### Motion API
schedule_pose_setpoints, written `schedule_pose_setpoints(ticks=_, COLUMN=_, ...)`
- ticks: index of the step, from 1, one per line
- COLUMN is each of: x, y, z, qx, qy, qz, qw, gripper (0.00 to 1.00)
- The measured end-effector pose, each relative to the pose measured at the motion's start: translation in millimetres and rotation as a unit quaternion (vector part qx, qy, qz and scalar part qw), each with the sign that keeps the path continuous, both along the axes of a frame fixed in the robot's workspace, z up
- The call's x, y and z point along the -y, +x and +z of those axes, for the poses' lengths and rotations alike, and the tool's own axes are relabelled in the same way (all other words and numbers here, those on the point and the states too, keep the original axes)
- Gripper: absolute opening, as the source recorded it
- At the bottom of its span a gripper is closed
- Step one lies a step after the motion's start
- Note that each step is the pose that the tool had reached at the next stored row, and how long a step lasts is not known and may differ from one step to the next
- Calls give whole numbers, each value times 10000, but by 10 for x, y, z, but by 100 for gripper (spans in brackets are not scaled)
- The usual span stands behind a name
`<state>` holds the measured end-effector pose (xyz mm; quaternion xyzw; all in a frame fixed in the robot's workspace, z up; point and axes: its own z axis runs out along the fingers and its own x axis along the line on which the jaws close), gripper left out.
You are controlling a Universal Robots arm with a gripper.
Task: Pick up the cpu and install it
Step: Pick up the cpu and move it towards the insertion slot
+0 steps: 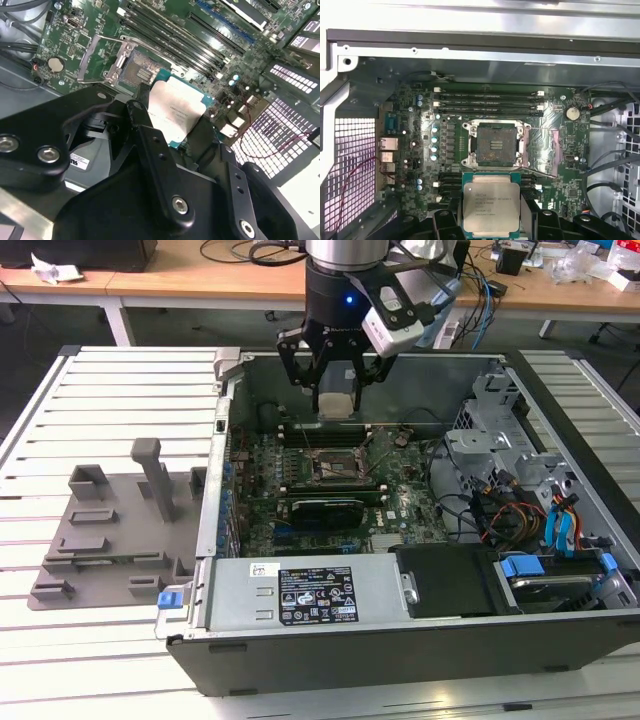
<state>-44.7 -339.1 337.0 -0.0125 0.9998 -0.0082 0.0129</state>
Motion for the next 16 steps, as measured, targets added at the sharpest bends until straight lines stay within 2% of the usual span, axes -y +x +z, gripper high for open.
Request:
schedule_pose_setpoints(ticks=9, x=-2, y=67, z=-83, qx=0, qy=1, qz=0, qw=10000, gripper=55)
schedule_pose_setpoints(ticks=16, x=-2, y=78, z=-121, qx=0, qy=0, qz=0, qw=10000, gripper=55)
